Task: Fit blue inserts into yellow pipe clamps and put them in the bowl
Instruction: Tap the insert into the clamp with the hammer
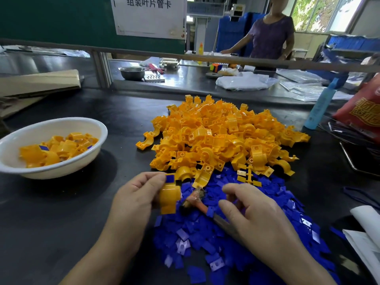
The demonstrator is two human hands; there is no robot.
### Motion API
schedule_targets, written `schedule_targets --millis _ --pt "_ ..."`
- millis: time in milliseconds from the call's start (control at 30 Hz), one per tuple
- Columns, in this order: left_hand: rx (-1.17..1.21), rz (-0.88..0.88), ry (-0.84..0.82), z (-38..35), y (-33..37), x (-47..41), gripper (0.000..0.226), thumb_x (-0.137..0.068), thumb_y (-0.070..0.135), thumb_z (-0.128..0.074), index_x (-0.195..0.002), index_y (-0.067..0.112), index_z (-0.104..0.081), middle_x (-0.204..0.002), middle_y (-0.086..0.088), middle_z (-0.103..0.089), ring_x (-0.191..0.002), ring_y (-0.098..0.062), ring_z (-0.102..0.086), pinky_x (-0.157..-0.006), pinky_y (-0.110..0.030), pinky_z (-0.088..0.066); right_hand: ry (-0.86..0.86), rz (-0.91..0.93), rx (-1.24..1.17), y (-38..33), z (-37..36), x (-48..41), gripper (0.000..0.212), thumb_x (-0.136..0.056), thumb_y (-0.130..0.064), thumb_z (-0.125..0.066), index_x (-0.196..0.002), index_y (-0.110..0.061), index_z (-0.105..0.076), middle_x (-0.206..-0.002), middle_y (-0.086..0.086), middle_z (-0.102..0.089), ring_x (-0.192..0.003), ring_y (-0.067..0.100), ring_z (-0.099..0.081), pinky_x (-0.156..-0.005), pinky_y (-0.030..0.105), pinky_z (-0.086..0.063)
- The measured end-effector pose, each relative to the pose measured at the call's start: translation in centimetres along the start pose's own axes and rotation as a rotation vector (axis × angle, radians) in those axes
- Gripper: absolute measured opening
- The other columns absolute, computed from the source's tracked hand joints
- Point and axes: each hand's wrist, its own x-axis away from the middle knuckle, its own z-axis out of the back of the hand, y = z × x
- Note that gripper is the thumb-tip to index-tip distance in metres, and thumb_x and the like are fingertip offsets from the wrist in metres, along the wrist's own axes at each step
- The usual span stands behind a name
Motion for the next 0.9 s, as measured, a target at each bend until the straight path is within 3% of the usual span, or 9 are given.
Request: schedule_targets --millis 67,133,300,433,567,667,800,900 --pt "-0.062 0.066 0.051 1.4 0.7 -0.9 0.013 -0.088 0.033 -0.066 -0.081 0.03 -0.077 -0.086 -0.007 -0.071 -0.084 -0.026 -0.063 -0.071 -0.044 -0.053 -0.13 -0.021 0.198 0.5 0.9 0.0 0.036 -0.091 -0.057 -0.044 -0.123 -0.043 -0.048 -0.111 -0.024 -0.049 -0.099 -0.005 -0.046 -0.081 0.018 -0.043" --pt "-0.183 0.101 0.01 2.6 1.3 -1.6 0.014 -0.089 0.03 -0.068 -0.08 0.027 -0.078 -0.091 -0.011 -0.072 -0.083 -0.025 -0.063 -0.068 -0.04 -0.05 -0.206 -0.021 0.326 0.7 1.5 0.3 0.042 -0.091 -0.06 -0.04 -0.127 -0.041 -0.046 -0.117 -0.02 -0.049 -0.107 0.002 -0.045 -0.086 0.023 -0.043" --pt "-0.58 0.034 0.037 3.8 0.3 -1.7 0.017 -0.091 0.032 -0.066 -0.079 0.026 -0.076 -0.075 0.003 -0.07 -0.067 -0.012 -0.063 -0.052 -0.026 -0.049 -0.304 -0.035 0.523 1.2 1.6 3.2 0.038 -0.09 -0.059 -0.042 -0.123 -0.04 -0.043 -0.108 -0.013 -0.044 -0.1 0.009 -0.044 -0.083 0.025 -0.044" --pt "-0.912 -0.066 0.063 4.3 -0.3 -1.4 0.029 -0.093 0.046 -0.057 -0.089 0.022 -0.072 -0.093 -0.002 -0.067 -0.085 -0.019 -0.062 -0.075 -0.037 -0.052 -0.299 -0.057 0.535 1.3 1.3 4.4 0.032 -0.091 -0.055 -0.045 -0.119 -0.041 -0.043 -0.102 -0.012 -0.041 -0.094 0.008 -0.046 -0.076 0.025 -0.044" --pt "-1.208 -0.098 0.053 4.7 -1.1 -0.1 0.073 -0.078 0.069 -0.061 -0.131 0.02 -0.056 -0.123 -0.002 -0.056 -0.113 -0.02 -0.052 -0.093 -0.036 -0.047 -0.234 -0.031 0.537 1.2 1.3 5.0 0.022 -0.093 -0.05 -0.041 -0.113 -0.04 -0.044 -0.099 -0.012 -0.038 -0.085 0.005 -0.046 -0.067 0.021 -0.042" --pt "-1.237 -0.182 0.113 4.8 -2.4 0.7 0.066 -0.08 0.065 -0.061 -0.132 0.024 -0.054 -0.123 0.001 -0.055 -0.113 -0.018 -0.049 -0.095 -0.035 -0.045 -0.211 0.008 0.539 1.0 1.6 5.2 0.013 -0.095 -0.047 -0.037 -0.104 -0.04 -0.043 -0.096 -0.014 -0.044 -0.085 0.004 -0.045 -0.072 0.021 -0.041" --pt "-1.209 -0.282 0.187 4.9 -3.2 0.9 0.051 -0.087 0.059 -0.057 -0.127 0.028 -0.059 -0.116 0.004 -0.057 -0.106 -0.017 -0.049 -0.09 -0.034 -0.045 -0.232 -0.095 0.392 -0.1 2.4 4.8 0.015 -0.097 -0.042 -0.036 -0.087 -0.037 -0.047 -0.084 -0.011 -0.054 -0.077 0.003 -0.052 -0.065 0.021 -0.042" --pt "-1.222 -0.323 0.182 4.9 -3.6 0.6 0.053 -0.088 0.06 -0.052 -0.131 0.029 -0.059 -0.114 0.005 -0.059 -0.105 -0.016 -0.049 -0.089 -0.034 -0.044 -0.219 -0.201 -0.035 -2.1 2.6 4.6 0.022 -0.098 -0.035 -0.037 -0.083 -0.035 -0.054 -0.072 -0.003 -0.059 -0.061 0.009 -0.057 -0.054 0.026 -0.049"
